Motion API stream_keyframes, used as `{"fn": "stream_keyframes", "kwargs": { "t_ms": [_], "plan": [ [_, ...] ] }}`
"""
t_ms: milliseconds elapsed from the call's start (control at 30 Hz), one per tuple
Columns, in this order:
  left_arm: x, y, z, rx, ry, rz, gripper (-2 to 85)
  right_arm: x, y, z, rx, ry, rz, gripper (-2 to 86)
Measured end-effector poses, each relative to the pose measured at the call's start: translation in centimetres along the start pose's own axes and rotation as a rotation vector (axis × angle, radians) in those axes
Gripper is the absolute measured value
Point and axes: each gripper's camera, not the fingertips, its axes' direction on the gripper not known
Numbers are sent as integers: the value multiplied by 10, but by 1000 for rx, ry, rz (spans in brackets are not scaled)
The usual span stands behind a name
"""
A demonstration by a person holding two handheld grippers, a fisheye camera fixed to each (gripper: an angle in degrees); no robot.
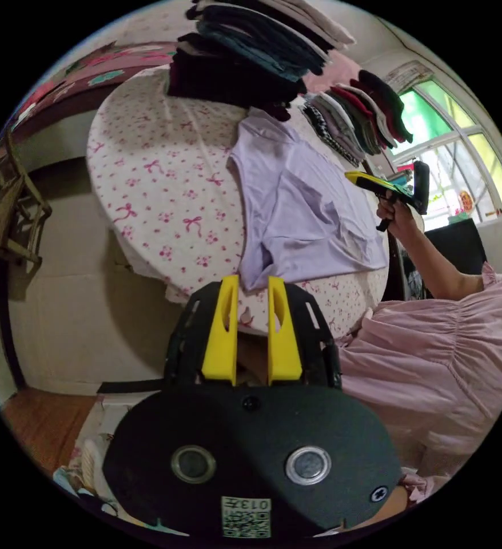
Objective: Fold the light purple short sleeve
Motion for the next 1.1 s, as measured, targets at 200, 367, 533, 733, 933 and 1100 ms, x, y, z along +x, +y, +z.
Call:
{"fn": "stream_keyframes", "kwargs": {
  "t_ms": [200,367,533,733,933,1100],
  "plan": [
    [55,-26,53,-157,-90,143,73,29,75,-24,-120,-21,73,68],
    [65,-32,58,-188,-143,103,9,23,99,-22,-196,-78,11,64],
    [77,-23,58,-178,-184,92,6,29,111,-32,-223,9,-11,25],
    [70,-5,50,-123,-86,-30,34,83,161,-102,-77,-42,195,25],
    [102,-6,10,29,-219,-22,62,151,296,-235,25,200,467,35],
    [166,-64,53,-40,-232,137,74,201,419,-321,-18,402,733,59]
  ]
}}
